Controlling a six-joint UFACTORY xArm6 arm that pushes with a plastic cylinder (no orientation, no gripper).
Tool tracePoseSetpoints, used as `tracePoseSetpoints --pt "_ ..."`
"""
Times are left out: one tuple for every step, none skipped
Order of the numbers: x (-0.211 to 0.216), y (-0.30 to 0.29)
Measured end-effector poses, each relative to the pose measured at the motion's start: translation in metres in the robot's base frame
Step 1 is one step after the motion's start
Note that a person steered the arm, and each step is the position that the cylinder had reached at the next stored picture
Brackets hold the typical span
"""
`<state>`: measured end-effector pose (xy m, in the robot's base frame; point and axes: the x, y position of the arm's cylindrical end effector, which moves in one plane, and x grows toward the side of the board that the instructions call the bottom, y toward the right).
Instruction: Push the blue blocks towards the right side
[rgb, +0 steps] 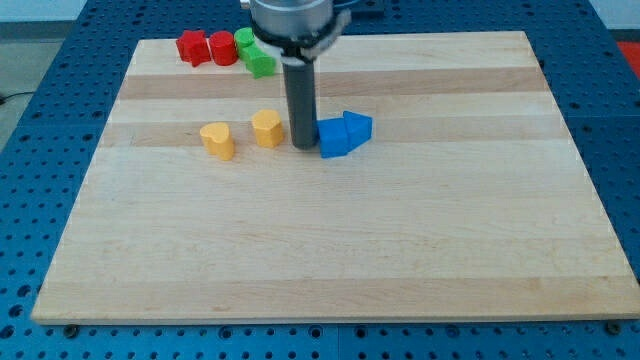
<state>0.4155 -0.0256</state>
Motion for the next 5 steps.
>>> tracePoseSetpoints --pt "-0.004 0.014" --pt "-0.025 0.036" --pt "-0.025 0.079" --pt "-0.057 0.072" --pt "-0.118 0.071"
